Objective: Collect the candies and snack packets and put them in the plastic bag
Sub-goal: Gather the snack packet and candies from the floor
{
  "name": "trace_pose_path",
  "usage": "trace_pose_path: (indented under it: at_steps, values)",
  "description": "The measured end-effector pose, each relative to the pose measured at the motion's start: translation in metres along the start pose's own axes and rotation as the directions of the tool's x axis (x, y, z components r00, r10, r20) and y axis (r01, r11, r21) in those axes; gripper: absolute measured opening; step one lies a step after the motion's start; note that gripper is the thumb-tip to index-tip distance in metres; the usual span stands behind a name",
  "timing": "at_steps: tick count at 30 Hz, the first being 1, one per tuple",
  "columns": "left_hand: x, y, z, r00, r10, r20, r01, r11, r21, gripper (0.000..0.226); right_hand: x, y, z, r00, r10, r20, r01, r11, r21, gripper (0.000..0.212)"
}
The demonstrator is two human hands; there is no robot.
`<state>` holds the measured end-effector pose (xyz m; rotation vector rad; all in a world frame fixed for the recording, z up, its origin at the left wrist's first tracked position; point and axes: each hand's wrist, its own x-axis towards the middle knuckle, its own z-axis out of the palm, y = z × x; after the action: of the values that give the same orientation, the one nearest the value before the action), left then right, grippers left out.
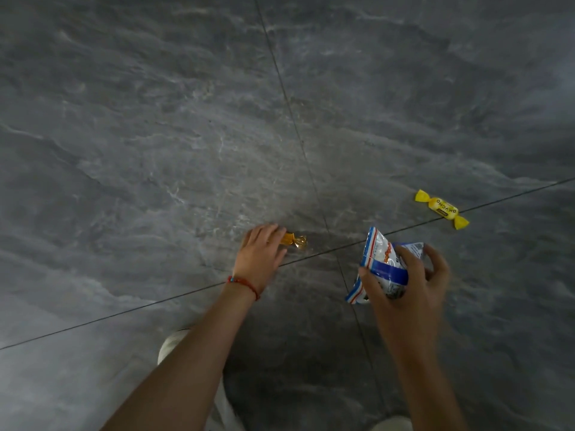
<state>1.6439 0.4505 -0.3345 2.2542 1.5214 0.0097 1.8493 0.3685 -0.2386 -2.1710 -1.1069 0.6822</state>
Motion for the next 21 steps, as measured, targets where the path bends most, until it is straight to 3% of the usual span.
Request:
trace_pose_path:
  at_steps: [13,17,21]
  values:
    - [-0.021,0.009,0.004,0.973,-0.164,-0.16,0.132,0.972,-0.194,0.029,-0.006,0.004,0.007,0.999,0.007,0.036,-0.005,0.999,-0.052,0.059]
    - [-0.018,0.019,-0.036,0.964,-0.12,-0.239,0.074,0.978,-0.193,0.019,-0.007,-0.018,-0.009,0.999,0.015,0.034,-0.012,0.997,-0.071,0.058]
    - [-0.023,0.04,-0.1,0.957,-0.031,-0.289,-0.02,0.985,-0.172,0.029,-0.007,-0.053,-0.042,0.999,-0.015,0.046,0.019,0.996,-0.089,0.057]
